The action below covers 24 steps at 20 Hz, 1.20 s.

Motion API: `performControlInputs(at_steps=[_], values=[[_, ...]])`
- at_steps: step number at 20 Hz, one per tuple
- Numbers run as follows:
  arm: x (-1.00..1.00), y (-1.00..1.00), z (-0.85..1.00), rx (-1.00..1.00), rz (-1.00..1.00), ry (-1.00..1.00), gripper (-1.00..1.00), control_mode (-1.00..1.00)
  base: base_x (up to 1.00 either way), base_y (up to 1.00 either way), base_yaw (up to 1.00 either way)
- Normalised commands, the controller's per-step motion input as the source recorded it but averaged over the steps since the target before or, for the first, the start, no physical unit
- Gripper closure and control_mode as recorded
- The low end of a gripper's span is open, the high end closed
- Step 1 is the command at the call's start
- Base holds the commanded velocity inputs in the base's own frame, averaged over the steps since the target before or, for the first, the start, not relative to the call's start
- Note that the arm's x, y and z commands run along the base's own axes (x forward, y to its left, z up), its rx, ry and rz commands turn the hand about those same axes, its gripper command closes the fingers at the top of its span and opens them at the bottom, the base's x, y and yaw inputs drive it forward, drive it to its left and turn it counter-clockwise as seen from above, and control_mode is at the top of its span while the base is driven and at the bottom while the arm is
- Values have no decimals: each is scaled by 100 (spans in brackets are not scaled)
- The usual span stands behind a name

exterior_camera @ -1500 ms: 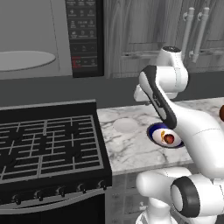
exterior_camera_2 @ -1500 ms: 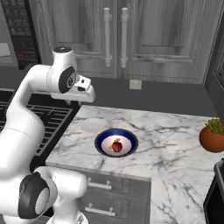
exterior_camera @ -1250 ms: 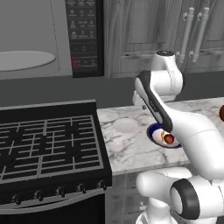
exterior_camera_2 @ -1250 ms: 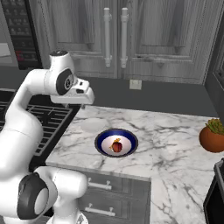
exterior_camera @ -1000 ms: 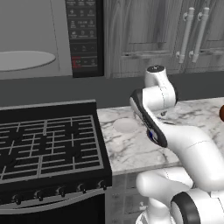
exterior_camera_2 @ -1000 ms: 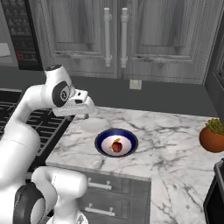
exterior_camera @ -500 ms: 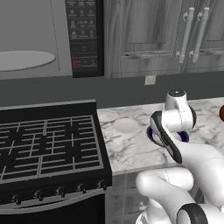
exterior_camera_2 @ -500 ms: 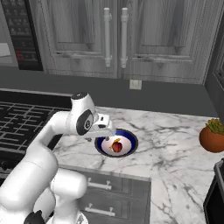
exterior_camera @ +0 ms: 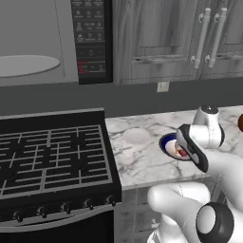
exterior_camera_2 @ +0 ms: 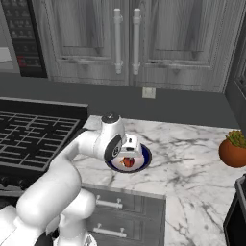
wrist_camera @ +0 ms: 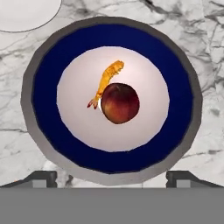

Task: Remove the apple from the bowl and place it on the small plate. Then place the bowl with only the shrimp in the microwave, close the door, and press the start button to microwave the shrimp.

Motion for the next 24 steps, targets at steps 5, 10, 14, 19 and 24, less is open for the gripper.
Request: performControlInputs(at_steps=[5, 10, 14, 19, 24], values=[[45, -5, -18, 8, 0, 0, -100, -100, 0, 0, 0], [29, 0, -19, 1, 0, 2, -100, -100, 0, 0, 0], [21, 0, -20, 0, 0, 8, -100, -100, 0, 0, 0], [22, -6, -16, 0, 0, 10, -100, -100, 0, 0, 0], [3, -11, -23, 0, 0, 6, -100, -100, 0, 0, 0]])
